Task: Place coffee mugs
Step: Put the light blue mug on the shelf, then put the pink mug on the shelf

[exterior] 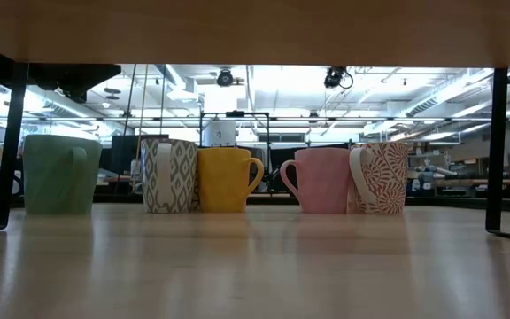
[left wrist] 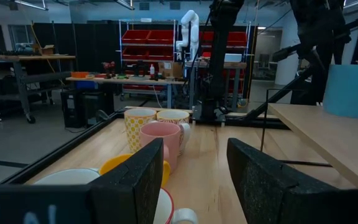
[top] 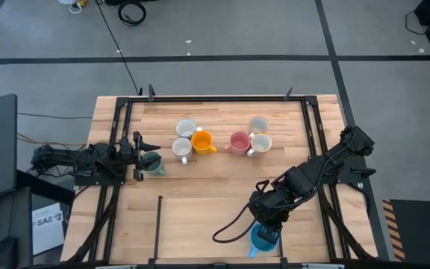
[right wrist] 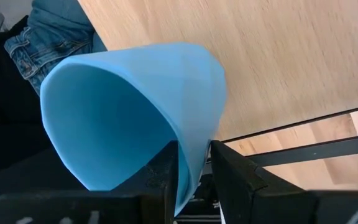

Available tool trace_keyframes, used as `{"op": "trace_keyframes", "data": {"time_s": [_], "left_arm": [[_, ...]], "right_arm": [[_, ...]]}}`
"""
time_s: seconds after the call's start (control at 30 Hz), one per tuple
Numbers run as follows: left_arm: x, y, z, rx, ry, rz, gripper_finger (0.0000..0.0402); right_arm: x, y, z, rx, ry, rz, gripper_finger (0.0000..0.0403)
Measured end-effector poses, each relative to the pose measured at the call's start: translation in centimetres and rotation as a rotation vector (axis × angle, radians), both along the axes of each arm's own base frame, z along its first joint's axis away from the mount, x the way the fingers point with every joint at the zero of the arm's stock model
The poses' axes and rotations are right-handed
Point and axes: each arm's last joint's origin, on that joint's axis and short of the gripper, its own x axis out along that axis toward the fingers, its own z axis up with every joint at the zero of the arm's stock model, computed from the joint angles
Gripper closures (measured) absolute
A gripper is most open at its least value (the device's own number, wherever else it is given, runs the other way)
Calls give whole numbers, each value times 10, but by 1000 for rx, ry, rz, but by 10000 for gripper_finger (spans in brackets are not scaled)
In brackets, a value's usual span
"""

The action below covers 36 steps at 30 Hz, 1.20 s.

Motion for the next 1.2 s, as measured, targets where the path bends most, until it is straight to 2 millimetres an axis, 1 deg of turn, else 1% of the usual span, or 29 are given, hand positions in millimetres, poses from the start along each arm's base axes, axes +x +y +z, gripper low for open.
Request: {"op": "trace_keyframes", "data": {"time_s": [0.13, 0.33, 0.63, 0.97, 1.1, 1.2], "left_arm": [[0, 0, 0, 0, 0, 0, 216], [0, 0, 0, 0, 0, 0, 216], [0, 0, 0, 0, 0, 0, 216], [0, 0, 0, 0, 0, 0, 216], [0, 0, 0, 0, 0, 0, 216], [0, 0, 0, 0, 0, 0, 216]], "right_arm": [[-2, -1, 2, 17, 2, 6, 302], [-8, -5, 13, 31, -28, 4, 302], [-23, -17, 35, 22, -123, -23, 302], [-44, -37, 62, -44, -283, -73, 302], [-49, -50, 71, -112, -381, -68, 302], [-50, -61, 76, -207, -469, -48, 302]]}}
